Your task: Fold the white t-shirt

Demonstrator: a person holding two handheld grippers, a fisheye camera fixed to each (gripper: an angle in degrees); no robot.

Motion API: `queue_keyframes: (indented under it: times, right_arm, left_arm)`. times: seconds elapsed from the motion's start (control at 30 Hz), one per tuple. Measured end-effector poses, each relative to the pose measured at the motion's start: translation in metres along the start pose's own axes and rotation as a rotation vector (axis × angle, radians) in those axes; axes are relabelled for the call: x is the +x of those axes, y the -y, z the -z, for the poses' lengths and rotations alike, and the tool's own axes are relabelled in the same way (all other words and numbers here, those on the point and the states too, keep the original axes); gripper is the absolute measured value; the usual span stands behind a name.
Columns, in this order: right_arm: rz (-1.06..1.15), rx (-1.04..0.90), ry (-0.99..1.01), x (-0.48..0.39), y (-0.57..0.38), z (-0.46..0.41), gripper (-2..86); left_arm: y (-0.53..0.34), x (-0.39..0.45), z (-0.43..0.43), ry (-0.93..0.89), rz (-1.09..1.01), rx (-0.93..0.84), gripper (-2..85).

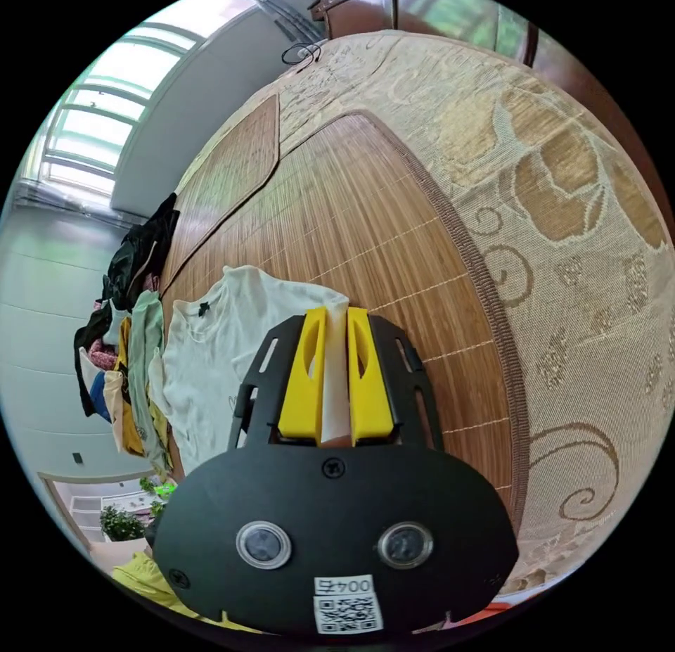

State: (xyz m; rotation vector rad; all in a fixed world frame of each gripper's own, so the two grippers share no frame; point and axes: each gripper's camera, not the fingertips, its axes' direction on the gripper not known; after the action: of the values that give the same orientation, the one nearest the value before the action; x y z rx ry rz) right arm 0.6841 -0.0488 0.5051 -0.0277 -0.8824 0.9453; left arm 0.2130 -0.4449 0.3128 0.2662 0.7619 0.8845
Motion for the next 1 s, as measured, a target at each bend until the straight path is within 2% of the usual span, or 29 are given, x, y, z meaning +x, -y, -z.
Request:
queue_keyframes:
  times: [0.1,0.17,0.3,0.4,0.47,0.5,0.6,0.73,0.8,0.83,0.87,0.9,1.0]
  right_arm:
    - [0.011,0.17,-0.003,0.002,-0.034,0.03,8.1]
    - [0.138,0.222,-0.008,-0.01,-0.077,0.046,6.5]
    - [0.379,0.181,-0.137,-0.038,-0.155,0.037,5.0]
    - [0.495,0.001,-0.331,-0.05,-0.194,-0.009,5.2]
    - [0.538,0.041,-0.493,-0.067,-0.222,-0.017,4.9]
    - [0.553,0.076,-0.51,-0.075,-0.231,-0.014,4.8]
    - [0.668,0.115,-0.46,-0.116,-0.282,-0.012,5.2]
    - [0.69,-0.061,-0.277,-0.15,-0.349,-0.049,6.4]
    - [0.67,-0.13,-0.24,-0.156,-0.372,-0.069,9.1]
    - [0.641,-0.146,-0.235,-0.158,-0.385,-0.081,13.0]
    - [0.638,-0.081,-0.234,-0.16,-0.399,-0.083,15.4]
    - [0.633,-0.068,-0.251,-0.16,-0.404,-0.085,15.9]
    - [0.619,-0.009,-0.304,-0.161,-0.424,-0.095,16.5]
  left_arm:
    - [-0.002,-0.002,0.011,-0.006,0.031,0.023,0.2]
    - [-0.01,-0.004,0.029,-0.005,0.082,0.086,0.2]
    - [-0.051,-0.003,0.078,-0.016,0.221,0.198,0.3]
    - [-0.094,0.003,0.098,0.007,0.309,0.167,0.4]
    - [-0.126,0.007,0.119,0.047,0.365,0.179,0.5]
    - [-0.151,0.007,0.136,0.069,0.415,0.204,0.7]
    - [-0.225,-0.005,0.18,0.117,0.608,0.278,1.2]
    - [-0.319,-0.04,0.23,0.22,0.927,0.357,3.2]
    - [-0.367,-0.068,0.27,0.265,1.112,0.488,5.5]
    - [-0.376,-0.075,0.278,0.257,1.155,0.524,6.2]
    - [-0.389,-0.091,0.291,0.237,1.209,0.58,6.9]
    - [-0.394,-0.105,0.299,0.238,1.236,0.599,7.6]
    - [-0.386,-0.14,0.308,0.312,1.255,0.5,8.7]
